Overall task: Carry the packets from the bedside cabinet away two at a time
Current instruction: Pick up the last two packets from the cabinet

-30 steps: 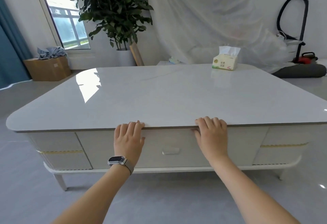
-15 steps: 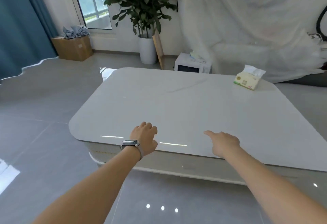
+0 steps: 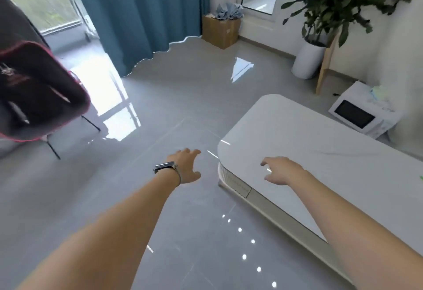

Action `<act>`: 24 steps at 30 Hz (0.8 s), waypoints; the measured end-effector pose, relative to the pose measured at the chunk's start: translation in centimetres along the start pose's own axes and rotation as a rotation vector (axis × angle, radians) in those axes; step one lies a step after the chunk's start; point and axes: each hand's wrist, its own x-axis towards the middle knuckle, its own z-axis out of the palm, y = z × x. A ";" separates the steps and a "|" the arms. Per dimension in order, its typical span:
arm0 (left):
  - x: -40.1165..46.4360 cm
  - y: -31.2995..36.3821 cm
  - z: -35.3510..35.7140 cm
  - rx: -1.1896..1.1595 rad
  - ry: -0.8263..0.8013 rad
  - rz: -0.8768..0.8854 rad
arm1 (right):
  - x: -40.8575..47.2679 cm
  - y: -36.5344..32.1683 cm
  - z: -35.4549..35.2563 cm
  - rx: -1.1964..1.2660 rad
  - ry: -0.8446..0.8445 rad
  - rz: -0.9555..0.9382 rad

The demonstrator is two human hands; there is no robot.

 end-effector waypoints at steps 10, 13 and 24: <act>-11.0 -18.7 -13.0 -0.123 0.050 -0.306 | -1.2 -28.3 -14.6 -0.034 0.117 -0.307; -13.7 -24.2 -13.7 -0.178 0.058 -0.430 | -0.9 -35.4 -16.4 -0.103 0.149 -0.412; -20.6 -46.3 -11.1 -0.558 0.103 -0.931 | 4.0 -64.3 -20.5 -0.407 0.169 -0.873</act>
